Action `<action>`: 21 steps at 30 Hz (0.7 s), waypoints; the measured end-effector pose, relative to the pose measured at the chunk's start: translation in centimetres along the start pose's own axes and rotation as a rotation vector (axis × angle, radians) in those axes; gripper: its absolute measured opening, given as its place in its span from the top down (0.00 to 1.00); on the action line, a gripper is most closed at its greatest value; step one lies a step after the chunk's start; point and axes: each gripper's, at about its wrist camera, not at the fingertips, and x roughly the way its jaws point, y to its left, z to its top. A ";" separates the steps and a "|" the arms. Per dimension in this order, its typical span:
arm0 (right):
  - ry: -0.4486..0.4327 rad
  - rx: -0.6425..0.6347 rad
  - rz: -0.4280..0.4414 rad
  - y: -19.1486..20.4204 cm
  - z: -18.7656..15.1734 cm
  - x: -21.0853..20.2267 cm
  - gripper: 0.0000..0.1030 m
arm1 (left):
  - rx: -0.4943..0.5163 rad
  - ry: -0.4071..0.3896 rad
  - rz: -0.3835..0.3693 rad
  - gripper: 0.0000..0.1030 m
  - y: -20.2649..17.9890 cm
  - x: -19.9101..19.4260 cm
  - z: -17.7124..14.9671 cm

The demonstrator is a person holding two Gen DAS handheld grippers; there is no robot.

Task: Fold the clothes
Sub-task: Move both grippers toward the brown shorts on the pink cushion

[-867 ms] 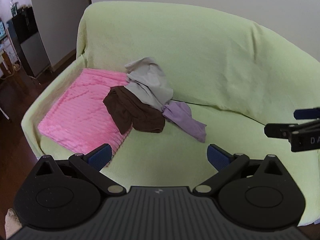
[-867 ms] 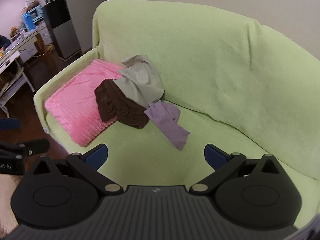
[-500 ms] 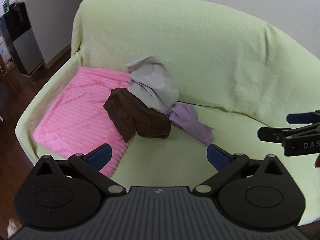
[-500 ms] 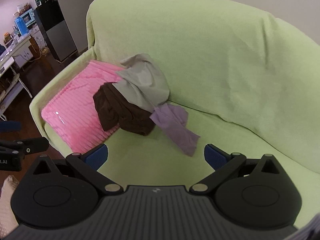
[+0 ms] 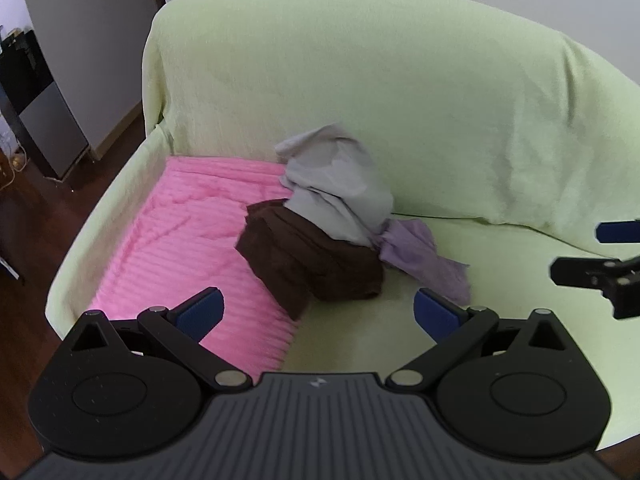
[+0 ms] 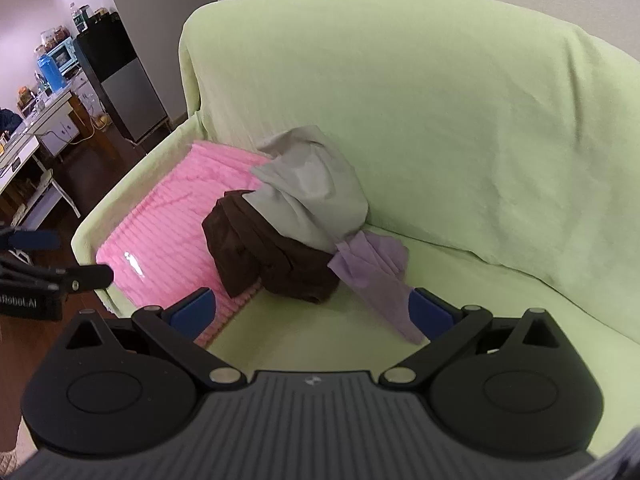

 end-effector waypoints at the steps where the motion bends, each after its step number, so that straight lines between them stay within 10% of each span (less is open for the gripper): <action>1: -0.008 0.000 0.003 0.5 0.6 0.0 0.02 | 0.012 0.007 -0.020 0.01 0.6 0.7 0.5; 21: -0.018 0.095 -0.128 12.2 2.1 13.3 0.10 | 0.511 -0.006 -0.277 0.05 11.5 17.9 3.7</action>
